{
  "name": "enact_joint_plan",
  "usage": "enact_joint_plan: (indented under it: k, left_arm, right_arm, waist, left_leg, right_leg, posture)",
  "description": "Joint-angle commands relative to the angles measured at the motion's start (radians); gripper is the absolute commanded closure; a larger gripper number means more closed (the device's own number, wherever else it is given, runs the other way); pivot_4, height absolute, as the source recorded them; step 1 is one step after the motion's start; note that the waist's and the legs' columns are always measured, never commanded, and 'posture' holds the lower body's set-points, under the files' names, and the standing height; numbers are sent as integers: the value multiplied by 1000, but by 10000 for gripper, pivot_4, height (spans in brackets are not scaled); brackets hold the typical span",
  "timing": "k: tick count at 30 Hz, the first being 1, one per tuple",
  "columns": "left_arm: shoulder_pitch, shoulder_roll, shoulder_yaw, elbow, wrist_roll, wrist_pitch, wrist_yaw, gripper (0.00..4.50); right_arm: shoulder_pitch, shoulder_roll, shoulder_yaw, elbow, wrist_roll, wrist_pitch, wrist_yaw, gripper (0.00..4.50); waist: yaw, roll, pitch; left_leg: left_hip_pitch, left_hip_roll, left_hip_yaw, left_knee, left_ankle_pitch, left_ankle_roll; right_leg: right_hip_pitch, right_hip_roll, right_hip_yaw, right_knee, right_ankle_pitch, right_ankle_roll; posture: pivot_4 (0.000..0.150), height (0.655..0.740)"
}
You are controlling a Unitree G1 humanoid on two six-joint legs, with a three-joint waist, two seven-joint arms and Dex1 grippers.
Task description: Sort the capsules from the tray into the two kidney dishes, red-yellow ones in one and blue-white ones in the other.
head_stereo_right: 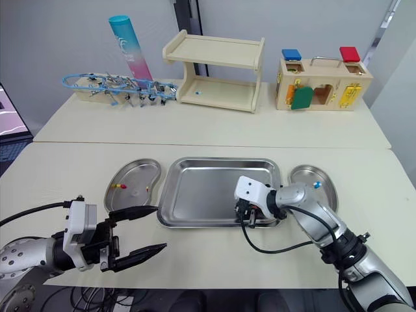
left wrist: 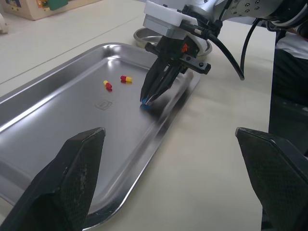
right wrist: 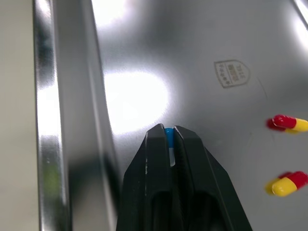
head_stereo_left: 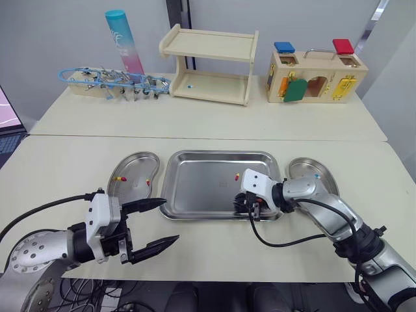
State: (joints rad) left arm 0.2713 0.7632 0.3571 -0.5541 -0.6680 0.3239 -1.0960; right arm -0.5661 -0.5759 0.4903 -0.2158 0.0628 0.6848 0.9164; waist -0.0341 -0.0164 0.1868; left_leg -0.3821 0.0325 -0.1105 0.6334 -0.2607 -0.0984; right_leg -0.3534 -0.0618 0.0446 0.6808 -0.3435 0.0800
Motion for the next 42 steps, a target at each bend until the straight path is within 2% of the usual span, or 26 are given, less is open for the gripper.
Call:
enact_joint_plan:
  k: [1, 8, 11, 14, 19, 25, 26, 28, 35, 38, 42]
  left_arm:
    - [-24, 6, -9, -64, -52, 16, 14, 0]
    - [-130, -11, -84, -128, -125, 70, 68, 0]
    - [-199, -33, -119, -124, -148, 86, 107, 0]
    - [-235, -47, -145, -123, -159, 94, 116, 0]
    - [-269, -58, -179, -113, -156, 88, 114, 0]
    - [-283, -62, -188, -109, -154, 84, 113, 0]
    - [-279, -61, -186, -111, -153, 85, 115, 0]
    - [-267, -58, -183, -115, -149, 86, 121, 0]
    - [-259, -66, -183, -125, -147, 74, 136, 0]
    - [-228, -56, -154, -122, -144, 67, 136, 0]
    - [-166, -37, -47, -62, -120, 79, 192, 0]
  right_arm:
    - [-23, -28, -79, -97, 37, 9, 23, 44729]
    - [60, -172, -318, -274, 137, 152, 14, 44729]
    - [140, -243, -476, -300, 179, 223, 0, 44729]
    - [225, -301, -564, -282, 170, 224, -28, 44729]
    - [334, -342, -612, -210, 137, 190, -86, 44729]
    - [354, -321, -614, -190, 156, 194, -131, 44729]
    - [352, -308, -627, -185, 157, 199, -152, 38776]
    - [352, -306, -641, -180, 159, 192, -165, 34257]
    - [353, -334, -666, -176, 177, 176, -155, 12330]
    - [366, -349, -683, -168, 174, 119, -141, 912]
    - [410, -370, -718, -148, 176, -12, -97, 327]
  waist:
    - [0, 0, 0]
    - [6, 0, 0]
    - [5, 0, 0]
    - [5, 0, 0]
    - [-2, 0, 0]
    - [-1, 0, 0]
    - [0, 0, 0]
    - [1, 0, 0]
    - [2, 0, 0]
    - [2, 0, 0]
    - [3, 0, 0]
  left_leg:
    - [0, 0, 0, 0, 0, 0]
    - [-1, 0, -1, 0, 0, 0]
    - [-1, 0, 0, 0, 0, 0]
    - [-1, 0, 0, 0, 0, 0]
    - [0, 0, 1, 0, 0, 0]
    - [0, 0, 1, 0, 0, 0]
    - [-1, 0, 1, 0, 0, 0]
    - [-1, 0, 1, 0, 0, 0]
    - [-1, 0, 1, 0, 0, 0]
    - [-1, 0, 1, 0, 0, 0]
    - [-1, 0, 1, 0, 0, 0]
  right_leg:
    - [0, 0, 0, 0, 0, 0]
    - [0, 0, -1, 0, 0, 0]
    - [0, 0, -1, -1, 0, 0]
    - [0, 0, -1, -1, 0, 0]
    - [0, 0, 1, 0, 0, 0]
    - [0, 0, 1, 0, 0, 0]
    - [0, 0, 1, -1, 0, 0]
    - [1, 0, 1, -1, 0, 0]
    - [1, 0, 1, -1, 0, 0]
    - [1, 0, 1, -1, 0, 0]
    - [0, 0, 1, -1, 0, 0]
  posture:
    - [1500, 7400]
    - [1500, 7400]
    - [1500, 7400]
    - [1500, 7400]
    - [1500, 7400]
    - [1500, 7400]
    - [1500, 7400]
    - [1500, 7400]
    - [1500, 7400]
    - [1500, 7400]
    - [1500, 7400]
